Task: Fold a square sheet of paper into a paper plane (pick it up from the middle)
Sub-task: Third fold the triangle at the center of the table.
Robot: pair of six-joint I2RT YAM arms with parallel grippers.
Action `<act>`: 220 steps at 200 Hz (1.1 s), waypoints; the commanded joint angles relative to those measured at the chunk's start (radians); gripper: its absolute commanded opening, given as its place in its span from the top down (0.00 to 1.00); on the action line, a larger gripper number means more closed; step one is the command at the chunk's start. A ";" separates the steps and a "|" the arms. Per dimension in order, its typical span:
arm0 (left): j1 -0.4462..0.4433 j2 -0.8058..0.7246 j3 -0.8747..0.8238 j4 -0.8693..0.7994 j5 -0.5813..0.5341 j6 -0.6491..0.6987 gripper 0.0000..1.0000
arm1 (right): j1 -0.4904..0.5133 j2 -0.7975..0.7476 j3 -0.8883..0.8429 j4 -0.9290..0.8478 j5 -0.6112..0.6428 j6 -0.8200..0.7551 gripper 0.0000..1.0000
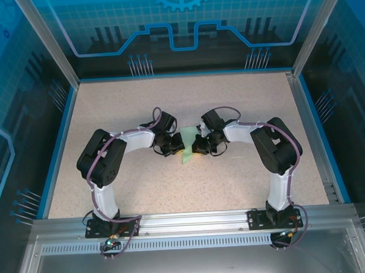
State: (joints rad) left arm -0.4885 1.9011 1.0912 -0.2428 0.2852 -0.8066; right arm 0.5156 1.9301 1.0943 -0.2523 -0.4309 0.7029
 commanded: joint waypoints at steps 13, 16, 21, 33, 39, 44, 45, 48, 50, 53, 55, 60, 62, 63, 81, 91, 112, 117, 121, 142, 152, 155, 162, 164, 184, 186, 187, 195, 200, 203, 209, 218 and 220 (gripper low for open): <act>-0.003 0.038 0.003 -0.083 -0.062 0.024 0.99 | -0.032 -0.043 0.011 0.022 -0.014 0.009 1.00; -0.004 0.038 0.002 -0.084 -0.063 0.024 0.99 | -0.034 -0.041 0.012 0.021 -0.014 0.008 1.00; -0.004 0.039 0.003 -0.084 -0.063 0.025 0.99 | -0.038 -0.031 0.016 0.020 -0.014 0.011 1.00; -0.004 0.040 0.005 -0.085 -0.063 0.027 0.99 | -0.050 -0.003 0.016 0.026 -0.010 0.021 1.00; -0.003 0.040 0.006 -0.085 -0.063 0.025 0.99 | -0.057 0.010 0.013 0.030 -0.009 0.029 1.00; -0.005 0.041 0.006 -0.086 -0.063 0.024 0.99 | -0.063 0.020 0.010 0.033 -0.009 0.033 1.00; -0.004 0.041 0.006 -0.086 -0.063 0.024 0.99 | -0.064 0.021 0.009 0.034 -0.009 0.034 1.00; -0.005 0.040 0.005 -0.085 -0.065 0.024 0.99 | -0.067 0.027 0.009 0.034 -0.007 0.036 1.00; -0.005 0.039 0.005 -0.085 -0.064 0.024 0.99 | -0.069 0.031 0.006 0.034 -0.005 0.037 1.00; -0.005 0.039 0.005 -0.087 -0.064 0.025 0.99 | -0.071 0.035 0.004 0.035 -0.003 0.039 1.00; -0.005 0.039 0.005 -0.087 -0.065 0.025 0.99 | -0.073 0.036 0.002 0.035 0.000 0.040 1.00; -0.005 0.039 0.004 -0.088 -0.068 0.024 0.99 | -0.076 0.042 -0.001 0.034 0.004 0.042 1.00; -0.005 0.039 0.003 -0.089 -0.069 0.025 0.99 | -0.078 0.043 -0.001 0.033 0.006 0.043 1.00; -0.005 0.039 0.004 -0.090 -0.069 0.024 0.99 | -0.079 0.044 -0.002 0.033 0.008 0.043 1.00; -0.007 0.038 0.003 -0.093 -0.073 0.024 0.99 | -0.093 0.048 -0.007 0.025 0.009 0.046 1.00; -0.007 0.038 0.002 -0.097 -0.076 0.024 0.99 | -0.099 0.039 -0.007 0.024 0.006 0.044 1.00; -0.007 0.035 0.001 -0.100 -0.081 0.024 0.99 | -0.106 -0.006 -0.004 0.030 0.008 0.037 1.00; -0.007 0.035 0.001 -0.101 -0.081 0.024 0.99 | -0.106 -0.014 -0.001 0.034 0.005 0.034 1.00; -0.006 0.035 0.001 -0.101 -0.081 0.024 0.99 | -0.106 -0.019 0.002 0.036 0.001 0.032 1.00; -0.007 0.036 0.002 -0.100 -0.082 0.024 0.99 | -0.108 -0.002 0.025 0.008 0.016 0.016 1.00; -0.006 0.036 0.004 -0.100 -0.081 0.024 0.99 | -0.115 0.018 0.029 -0.003 0.024 0.010 1.00; -0.007 0.037 0.004 -0.100 -0.081 0.024 0.99 | -0.118 0.024 0.027 -0.004 0.026 0.009 1.00; -0.006 0.036 0.004 -0.100 -0.081 0.024 0.99 | -0.127 0.036 0.023 0.001 0.025 0.010 1.00; -0.006 0.036 0.003 -0.101 -0.081 0.024 0.99 | -0.129 0.040 0.022 0.003 0.025 0.010 1.00; -0.006 0.038 0.004 -0.101 -0.083 0.027 0.99 | -0.153 0.062 0.027 -0.009 0.029 0.005 1.00; -0.007 0.039 0.003 -0.102 -0.083 0.027 0.99 | -0.155 0.063 0.028 -0.009 0.033 0.005 1.00; -0.006 0.038 0.003 -0.101 -0.083 0.027 1.00 | -0.156 0.063 0.027 -0.010 0.034 0.004 1.00; -0.007 0.038 0.002 -0.101 -0.083 0.027 1.00 | -0.165 0.057 0.028 -0.015 0.046 0.003 1.00; -0.006 0.038 0.002 -0.101 -0.083 0.026 0.99 | -0.171 0.053 0.029 -0.020 0.055 0.001 1.00; -0.007 0.039 0.003 -0.100 -0.082 0.026 0.99 | -0.174 0.049 0.032 -0.022 0.060 0.000 1.00; -0.007 0.039 0.003 -0.099 -0.083 0.026 1.00 | -0.179 0.041 0.037 -0.030 0.073 -0.002 1.00; -0.007 0.041 0.003 -0.098 -0.083 0.026 1.00 | -0.187 0.024 0.043 -0.039 0.092 -0.005 1.00; -0.007 0.041 0.003 -0.098 -0.084 0.025 0.99 | -0.190 0.019 0.045 -0.040 0.097 -0.005 1.00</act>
State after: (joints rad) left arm -0.4950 1.9011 1.0973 -0.2531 0.2661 -0.8055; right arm 0.3824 1.9572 1.1149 -0.2359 -0.4492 0.7208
